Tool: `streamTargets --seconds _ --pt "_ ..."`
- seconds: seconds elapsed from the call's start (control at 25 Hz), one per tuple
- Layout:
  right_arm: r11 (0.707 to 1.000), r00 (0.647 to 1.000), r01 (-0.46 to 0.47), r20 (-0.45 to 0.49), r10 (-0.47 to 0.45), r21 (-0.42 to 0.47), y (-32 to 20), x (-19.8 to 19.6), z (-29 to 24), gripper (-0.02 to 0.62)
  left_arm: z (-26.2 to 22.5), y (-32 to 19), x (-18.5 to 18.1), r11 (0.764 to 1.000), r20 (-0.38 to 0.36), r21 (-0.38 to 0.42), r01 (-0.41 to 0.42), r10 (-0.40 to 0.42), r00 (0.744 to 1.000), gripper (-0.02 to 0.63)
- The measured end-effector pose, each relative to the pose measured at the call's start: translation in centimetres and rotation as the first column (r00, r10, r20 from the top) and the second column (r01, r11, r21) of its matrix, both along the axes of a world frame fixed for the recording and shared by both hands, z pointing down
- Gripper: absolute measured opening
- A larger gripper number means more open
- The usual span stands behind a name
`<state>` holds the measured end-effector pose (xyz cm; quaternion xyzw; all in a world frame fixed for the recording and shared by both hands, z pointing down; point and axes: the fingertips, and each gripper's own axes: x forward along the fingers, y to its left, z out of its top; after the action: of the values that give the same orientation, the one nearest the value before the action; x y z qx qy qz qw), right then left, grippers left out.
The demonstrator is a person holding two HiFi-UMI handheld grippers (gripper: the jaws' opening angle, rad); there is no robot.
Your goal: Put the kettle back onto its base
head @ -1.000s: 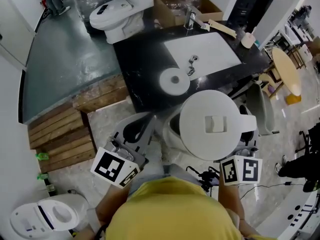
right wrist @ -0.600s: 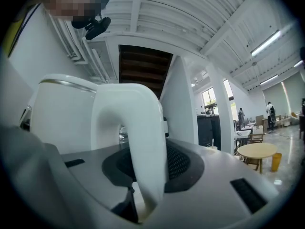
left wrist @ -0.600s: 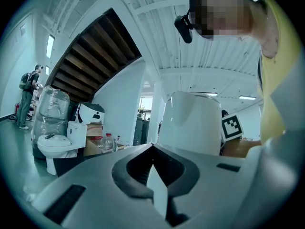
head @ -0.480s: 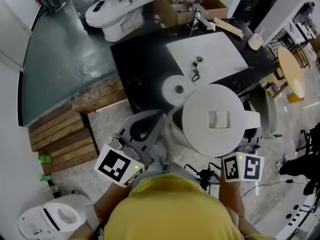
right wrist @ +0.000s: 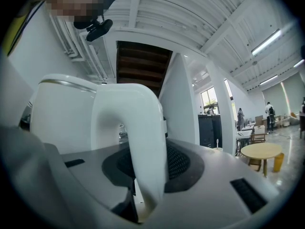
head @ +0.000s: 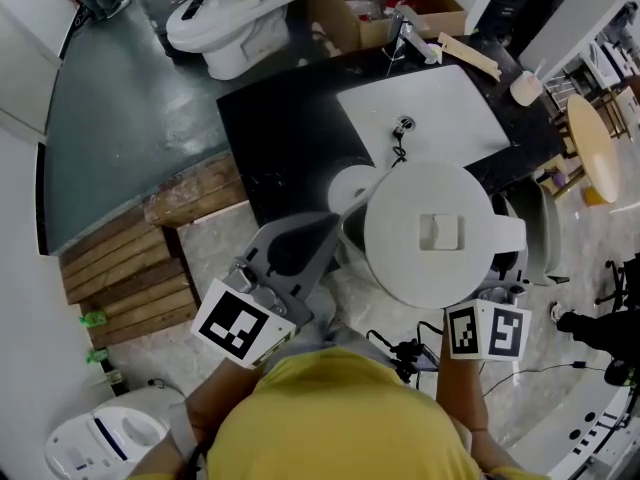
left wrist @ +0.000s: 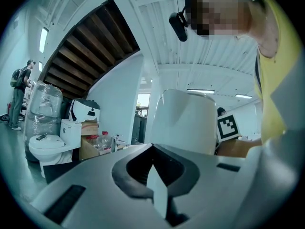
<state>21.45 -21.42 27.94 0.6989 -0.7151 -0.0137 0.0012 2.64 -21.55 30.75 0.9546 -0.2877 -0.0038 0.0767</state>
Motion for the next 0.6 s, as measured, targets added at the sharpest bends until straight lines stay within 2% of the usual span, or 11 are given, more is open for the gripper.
streamTargets --seconds 0.08,0.24,0.6 --pt "1.0 1.0 0.0 0.001 0.0 -0.001 -1.0 0.2 0.3 0.112 0.7 -0.9 0.2 1.0 0.02 -0.008 -0.005 0.005 1.0 0.006" --pt "1.0 1.0 0.0 -0.006 0.0 0.0 -2.9 0.2 0.8 0.112 0.6 -3.0 0.5 1.0 -0.001 -0.03 0.008 -0.008 1.0 0.006" --pt "1.0 1.0 0.02 -0.012 -0.02 -0.005 -6.0 0.2 2.9 0.112 2.9 -6.3 0.7 0.998 0.025 -0.05 0.034 -0.033 0.999 0.006"
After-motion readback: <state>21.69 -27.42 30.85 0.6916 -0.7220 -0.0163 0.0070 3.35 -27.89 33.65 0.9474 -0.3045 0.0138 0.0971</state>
